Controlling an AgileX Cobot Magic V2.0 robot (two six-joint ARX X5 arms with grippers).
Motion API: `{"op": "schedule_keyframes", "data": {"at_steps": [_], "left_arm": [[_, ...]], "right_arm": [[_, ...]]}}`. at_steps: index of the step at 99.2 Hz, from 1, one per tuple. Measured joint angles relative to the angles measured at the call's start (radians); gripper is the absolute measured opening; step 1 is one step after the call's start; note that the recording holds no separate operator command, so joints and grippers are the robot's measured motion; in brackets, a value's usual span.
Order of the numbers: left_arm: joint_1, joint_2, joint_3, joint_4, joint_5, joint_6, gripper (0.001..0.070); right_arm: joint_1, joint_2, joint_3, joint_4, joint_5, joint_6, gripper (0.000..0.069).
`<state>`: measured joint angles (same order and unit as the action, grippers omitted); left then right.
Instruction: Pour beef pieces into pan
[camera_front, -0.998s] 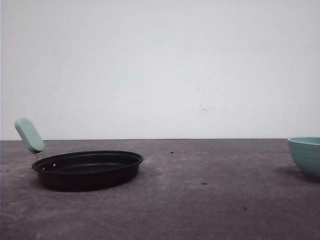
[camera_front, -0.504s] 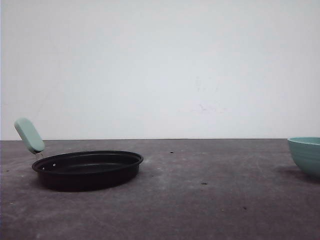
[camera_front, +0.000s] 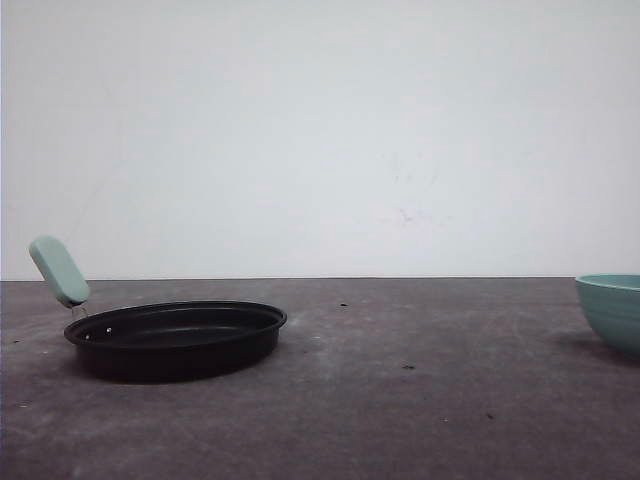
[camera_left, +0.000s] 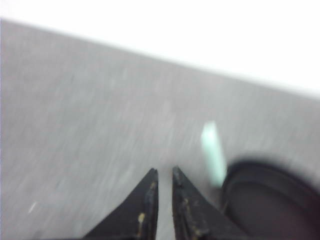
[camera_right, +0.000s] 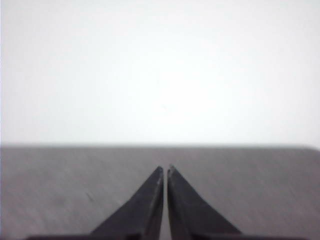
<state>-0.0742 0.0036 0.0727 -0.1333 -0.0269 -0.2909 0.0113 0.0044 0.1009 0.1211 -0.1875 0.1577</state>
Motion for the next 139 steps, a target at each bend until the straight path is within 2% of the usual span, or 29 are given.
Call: {"op": "schedule_keyframes", "data": {"at_steps": [15, 28, 36, 50, 57, 62, 69, 77, 91, 100, 111, 121, 127, 139], "left_arm": [[0.000, 0.000, 0.000, 0.145, 0.000, -0.115, 0.0025], [0.000, 0.000, 0.000, 0.216, 0.014, -0.203, 0.0025], [0.000, 0.000, 0.000, 0.303, 0.071, -0.290, 0.0025], [0.000, 0.000, 0.005, 0.529, 0.182, -0.484, 0.0023], [0.000, 0.002, 0.057, 0.470, 0.229, -0.544, 0.0021], [0.000, 0.007, 0.108, 0.381, 0.240, -0.556, 0.0021], [0.000, 0.037, 0.201, 0.241, 0.241, -0.539, 0.0021], [0.000, 0.098, 0.312, 0.129, 0.247, -0.472, 0.0021], [0.000, 0.247, 0.512, 0.103, 0.270, -0.302, 0.0021], [0.000, 0.351, 0.660, 0.068, 0.269, -0.226, 0.0021], [0.000, 0.476, 0.846, -0.013, 0.270, -0.174, 0.0021], [0.000, 0.560, 0.974, -0.095, 0.274, -0.143, 0.0021], [0.000, 0.590, 1.017, -0.128, 0.278, -0.126, 0.0022], [0.000, 0.612, 1.032, -0.178, 0.285, -0.114, 0.0022]], "right_arm": [[0.000, 0.000, 0.000, 0.112, -0.003, 0.089, 0.0011], [0.000, 0.000, 0.000, 0.169, -0.021, 0.190, 0.0011], [0.000, 0.000, 0.006, 0.181, -0.049, 0.253, 0.0011], [0.000, 0.000, 0.070, 0.144, -0.109, 0.315, 0.0010], [0.000, 0.000, 0.135, 0.096, -0.106, 0.325, 0.0010], [0.000, 0.002, 0.186, 0.045, -0.097, 0.329, 0.0010], [0.000, 0.023, 0.267, -0.031, -0.096, 0.318, 0.0010], [0.000, 0.069, 0.361, -0.104, -0.098, 0.281, 0.0010], [0.000, 0.176, 0.534, -0.157, -0.100, 0.212, 0.0010], [0.000, 0.249, 0.648, -0.175, -0.100, 0.197, 0.0010], [0.000, 0.332, 0.787, -0.248, -0.106, 0.187, 0.0010], [0.000, 0.386, 0.883, -0.290, -0.165, 0.185, 0.0010], [0.000, 0.397, 0.910, -0.288, -0.203, 0.185, 0.0010], [0.000, 0.397, 0.917, -0.298, -0.210, 0.183, 0.0010]]}}
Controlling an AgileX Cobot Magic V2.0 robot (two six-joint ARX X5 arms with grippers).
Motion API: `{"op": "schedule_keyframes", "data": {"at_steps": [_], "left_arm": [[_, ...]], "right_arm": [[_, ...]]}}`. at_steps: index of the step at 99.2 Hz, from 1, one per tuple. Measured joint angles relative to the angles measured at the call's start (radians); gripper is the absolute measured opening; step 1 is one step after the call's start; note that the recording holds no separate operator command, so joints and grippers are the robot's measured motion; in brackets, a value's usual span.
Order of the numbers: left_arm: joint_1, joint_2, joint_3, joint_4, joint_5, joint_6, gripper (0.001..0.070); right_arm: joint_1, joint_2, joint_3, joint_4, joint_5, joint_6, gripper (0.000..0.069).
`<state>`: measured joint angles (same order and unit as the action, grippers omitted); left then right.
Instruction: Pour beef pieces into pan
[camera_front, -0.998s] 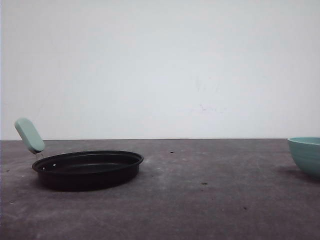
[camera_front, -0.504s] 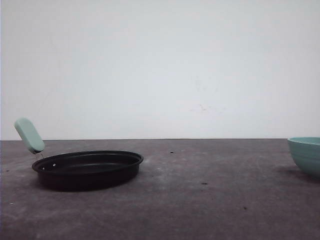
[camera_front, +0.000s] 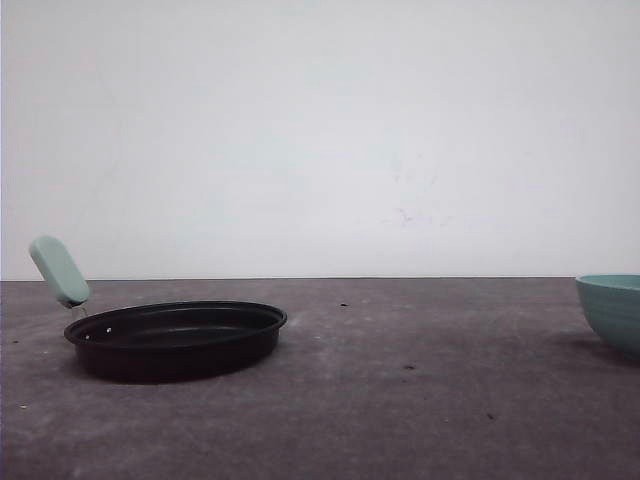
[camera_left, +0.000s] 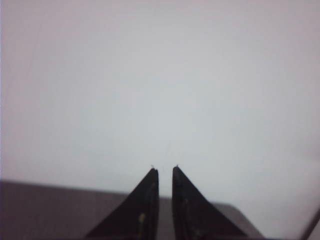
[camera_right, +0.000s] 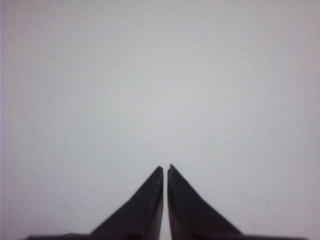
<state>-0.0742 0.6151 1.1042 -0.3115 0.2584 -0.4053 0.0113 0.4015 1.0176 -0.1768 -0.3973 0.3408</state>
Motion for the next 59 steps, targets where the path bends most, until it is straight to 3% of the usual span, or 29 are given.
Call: {"op": "schedule_keyframes", "data": {"at_steps": [15, 25, 33, 39, 45, 51, 59], "left_arm": [[0.000, 0.001, 0.000, 0.018, 0.003, 0.003, 0.0024], [0.000, -0.002, 0.013, 0.000, 0.003, 0.020, 0.0054], [0.000, -0.002, 0.032, -0.040, 0.004, 0.063, 0.0192], [0.000, -0.002, 0.037, -0.083, 0.004, 0.111, 0.0347], [0.000, 0.000, 0.037, -0.137, 0.004, 0.161, 0.0456], [0.000, 0.005, 0.037, -0.190, -0.003, 0.211, 0.0519], [0.000, 0.009, 0.037, -0.241, -0.030, 0.248, 0.0550]], "right_arm": [[0.000, 0.001, 0.000, -0.021, 0.022, -0.004, 0.0026], [0.000, 0.003, 0.005, -0.051, 0.055, -0.005, 0.0189], [0.000, 0.015, 0.026, -0.105, 0.060, -0.004, 0.0336], [0.000, 0.027, 0.042, -0.135, 0.059, -0.006, 0.0400], [0.000, 0.038, 0.050, -0.153, 0.058, -0.016, 0.0465], [0.000, 0.047, 0.056, -0.164, 0.058, -0.024, 0.0541], [0.000, 0.061, 0.067, -0.185, 0.057, -0.027, 0.0603]]}}
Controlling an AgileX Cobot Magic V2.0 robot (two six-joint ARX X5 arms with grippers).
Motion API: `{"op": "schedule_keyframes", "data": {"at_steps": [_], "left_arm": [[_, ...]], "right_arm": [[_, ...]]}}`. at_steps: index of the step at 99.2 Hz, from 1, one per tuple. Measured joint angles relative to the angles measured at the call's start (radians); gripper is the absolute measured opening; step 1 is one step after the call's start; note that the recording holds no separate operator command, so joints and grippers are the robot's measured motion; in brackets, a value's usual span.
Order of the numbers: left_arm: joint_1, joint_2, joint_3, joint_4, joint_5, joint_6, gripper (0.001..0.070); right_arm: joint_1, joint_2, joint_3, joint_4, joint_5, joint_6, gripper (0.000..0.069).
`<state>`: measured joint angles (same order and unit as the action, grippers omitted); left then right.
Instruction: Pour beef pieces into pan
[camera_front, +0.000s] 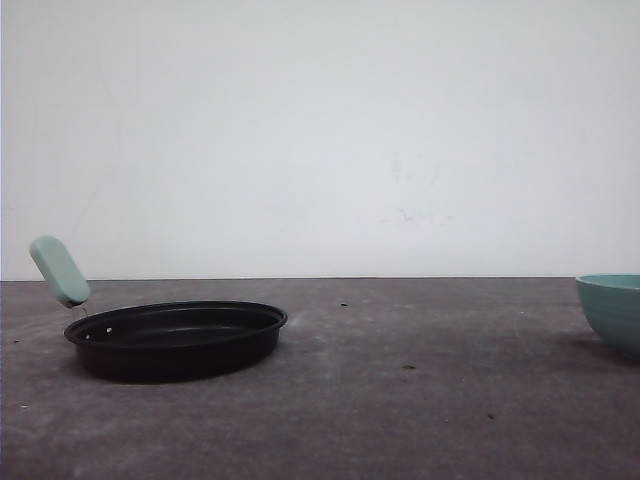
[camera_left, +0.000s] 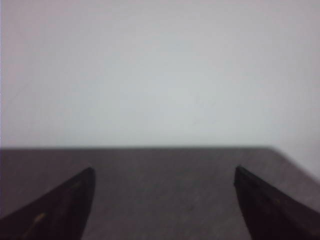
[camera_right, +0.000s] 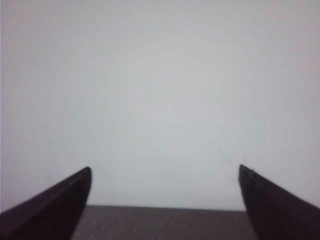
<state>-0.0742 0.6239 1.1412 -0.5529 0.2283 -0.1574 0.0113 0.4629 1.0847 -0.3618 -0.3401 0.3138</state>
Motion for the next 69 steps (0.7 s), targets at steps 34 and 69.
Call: {"op": "schedule_keyframes", "data": {"at_steps": [34, 69], "left_arm": [[0.000, 0.053, 0.001, -0.142, -0.070, -0.153, 0.0695], [0.002, 0.346, 0.000, -0.253, -0.114, -0.161, 0.0695]], "right_arm": [[0.000, 0.075, 0.010, -0.159, -0.003, -0.003, 0.0639], [0.000, 0.119, 0.010, -0.215, 0.005, -0.003, 0.0636]]}}
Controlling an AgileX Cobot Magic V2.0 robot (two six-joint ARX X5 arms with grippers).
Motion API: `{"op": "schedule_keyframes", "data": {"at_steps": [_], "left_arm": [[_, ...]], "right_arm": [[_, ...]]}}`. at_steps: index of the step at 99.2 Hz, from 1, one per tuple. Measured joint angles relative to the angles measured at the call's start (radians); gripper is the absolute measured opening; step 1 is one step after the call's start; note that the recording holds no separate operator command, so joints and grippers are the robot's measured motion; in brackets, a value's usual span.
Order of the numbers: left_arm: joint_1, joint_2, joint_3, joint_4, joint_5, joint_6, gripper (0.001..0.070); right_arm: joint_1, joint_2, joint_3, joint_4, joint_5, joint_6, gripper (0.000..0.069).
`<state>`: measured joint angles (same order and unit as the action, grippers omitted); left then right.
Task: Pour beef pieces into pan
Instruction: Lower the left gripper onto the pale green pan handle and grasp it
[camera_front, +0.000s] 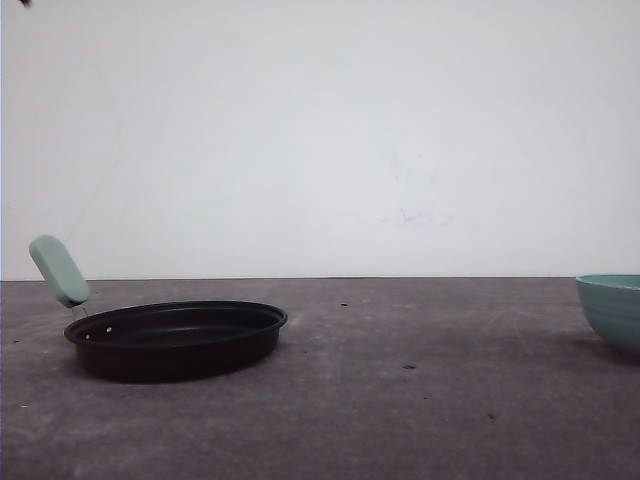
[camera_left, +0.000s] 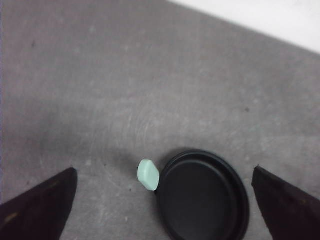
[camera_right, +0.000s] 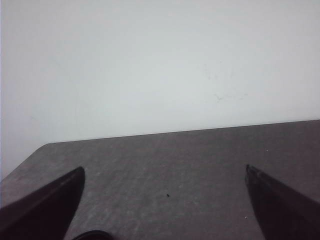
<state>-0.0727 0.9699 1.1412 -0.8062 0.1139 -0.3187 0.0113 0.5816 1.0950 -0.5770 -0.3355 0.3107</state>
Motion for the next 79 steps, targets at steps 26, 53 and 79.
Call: {"op": "schedule_keyframes", "data": {"at_steps": [26, 53, 79], "left_arm": [[-0.007, 0.220, 0.000, 0.009, 0.009, -0.012, 0.0695], [-0.024, 0.367, 0.000, 0.040, 0.015, -0.020, 0.0695], [-0.026, 0.518, 0.000, 0.073, 0.018, -0.079, 0.0694]], "right_arm": [[0.000, 0.045, 0.000, -0.199, 0.090, -0.022, 0.0592], [0.000, 0.185, 0.000, -0.307, 0.127, -0.052, 0.0592], [0.000, 0.231, 0.000, -0.324, 0.126, -0.053, 0.0592]]}}
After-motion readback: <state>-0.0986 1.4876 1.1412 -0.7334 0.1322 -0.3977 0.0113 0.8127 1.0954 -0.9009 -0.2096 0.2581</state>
